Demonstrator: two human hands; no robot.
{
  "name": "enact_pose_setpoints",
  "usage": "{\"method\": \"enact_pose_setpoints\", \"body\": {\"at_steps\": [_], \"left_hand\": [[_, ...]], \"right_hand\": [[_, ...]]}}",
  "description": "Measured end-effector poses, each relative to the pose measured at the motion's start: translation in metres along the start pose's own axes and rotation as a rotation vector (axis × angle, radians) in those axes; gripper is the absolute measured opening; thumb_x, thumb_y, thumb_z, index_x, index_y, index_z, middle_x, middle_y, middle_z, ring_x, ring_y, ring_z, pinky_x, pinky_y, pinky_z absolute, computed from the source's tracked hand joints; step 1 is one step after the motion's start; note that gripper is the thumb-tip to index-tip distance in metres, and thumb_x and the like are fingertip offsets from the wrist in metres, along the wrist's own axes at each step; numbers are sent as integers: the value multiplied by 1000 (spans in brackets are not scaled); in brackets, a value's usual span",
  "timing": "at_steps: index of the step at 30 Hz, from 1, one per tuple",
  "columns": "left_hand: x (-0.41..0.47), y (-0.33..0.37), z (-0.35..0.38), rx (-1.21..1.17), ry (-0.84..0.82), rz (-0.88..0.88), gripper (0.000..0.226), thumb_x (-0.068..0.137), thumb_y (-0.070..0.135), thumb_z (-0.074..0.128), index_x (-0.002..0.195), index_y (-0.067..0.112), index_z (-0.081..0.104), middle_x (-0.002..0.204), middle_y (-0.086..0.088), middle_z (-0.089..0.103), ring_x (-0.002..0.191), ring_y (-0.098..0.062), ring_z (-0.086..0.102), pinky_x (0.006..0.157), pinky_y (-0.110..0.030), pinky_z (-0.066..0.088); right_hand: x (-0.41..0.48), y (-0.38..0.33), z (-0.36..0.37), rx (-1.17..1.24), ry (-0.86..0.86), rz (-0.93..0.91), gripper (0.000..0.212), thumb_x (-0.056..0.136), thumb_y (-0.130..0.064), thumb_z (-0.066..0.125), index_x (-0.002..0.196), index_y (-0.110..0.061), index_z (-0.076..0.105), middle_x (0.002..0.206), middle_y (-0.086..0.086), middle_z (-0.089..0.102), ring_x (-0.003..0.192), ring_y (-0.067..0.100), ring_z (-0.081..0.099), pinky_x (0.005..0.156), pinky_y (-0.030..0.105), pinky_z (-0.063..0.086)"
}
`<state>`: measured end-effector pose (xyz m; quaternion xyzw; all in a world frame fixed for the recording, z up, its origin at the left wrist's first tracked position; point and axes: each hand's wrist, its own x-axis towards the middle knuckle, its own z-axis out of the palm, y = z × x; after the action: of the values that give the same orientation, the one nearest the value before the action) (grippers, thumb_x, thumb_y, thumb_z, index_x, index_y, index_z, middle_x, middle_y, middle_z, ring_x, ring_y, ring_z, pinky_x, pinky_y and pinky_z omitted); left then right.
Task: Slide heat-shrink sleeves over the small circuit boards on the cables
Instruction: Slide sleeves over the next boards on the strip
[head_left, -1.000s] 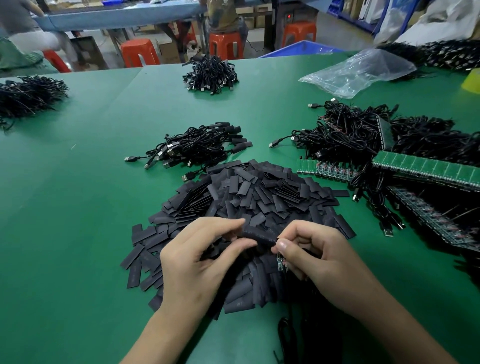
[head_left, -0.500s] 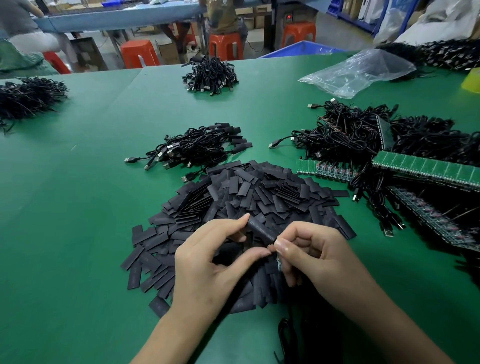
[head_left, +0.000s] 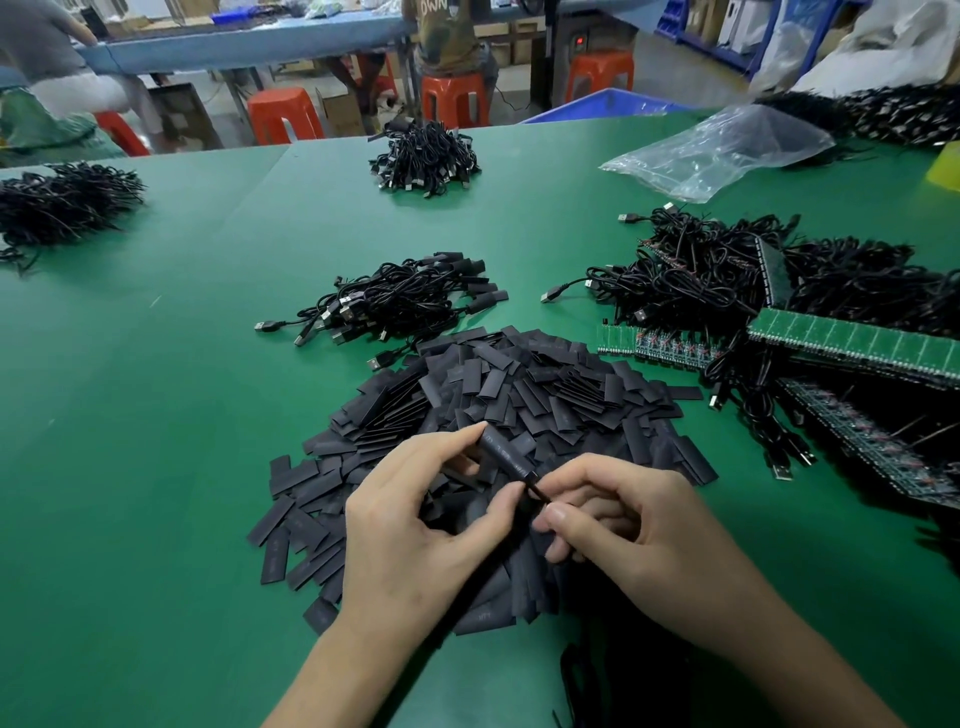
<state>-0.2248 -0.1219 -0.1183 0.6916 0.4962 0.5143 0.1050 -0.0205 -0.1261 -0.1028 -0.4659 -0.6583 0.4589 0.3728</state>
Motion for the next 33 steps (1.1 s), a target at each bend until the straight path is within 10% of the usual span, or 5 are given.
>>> {"method": "enact_pose_setpoints", "body": {"at_steps": [11, 17, 20, 33], "left_hand": [[-2, 14, 3, -229, 8, -190, 60, 81, 39, 75, 137, 22, 62, 115, 9, 73, 96, -19, 70, 83, -21, 53], [-12, 49, 18, -425, -392, -381, 62, 82, 54, 68, 139, 45, 47, 108, 17, 72, 85, -6, 70, 80, -22, 54], [-8, 51, 19, -394, -498, -407, 66, 77, 52, 76, 132, 66, 43, 102, 17, 71, 70, -4, 68, 67, -18, 55], [154, -31, -25, 184, -250, -241, 39, 92, 27, 74, 131, 28, 68, 101, 7, 75, 63, -9, 70, 69, -21, 58]], "right_hand": [[1, -6, -2, 383, 17, 58, 6, 91, -23, 69, 88, -18, 71, 88, 14, 77, 66, 25, 73, 66, 29, 59], [6, -1, -3, 996, 68, 122, 15, 95, -28, 63, 89, -21, 75, 95, 10, 75, 87, 19, 75, 83, 50, 63], [7, -2, 1, 1107, 161, 87, 18, 93, -24, 60, 87, -22, 77, 106, 13, 75, 102, 20, 74, 81, 35, 61], [11, 6, -3, 435, 288, -2, 31, 94, -33, 56, 121, -19, 64, 119, -5, 76, 117, 10, 68, 102, 37, 47]]}}
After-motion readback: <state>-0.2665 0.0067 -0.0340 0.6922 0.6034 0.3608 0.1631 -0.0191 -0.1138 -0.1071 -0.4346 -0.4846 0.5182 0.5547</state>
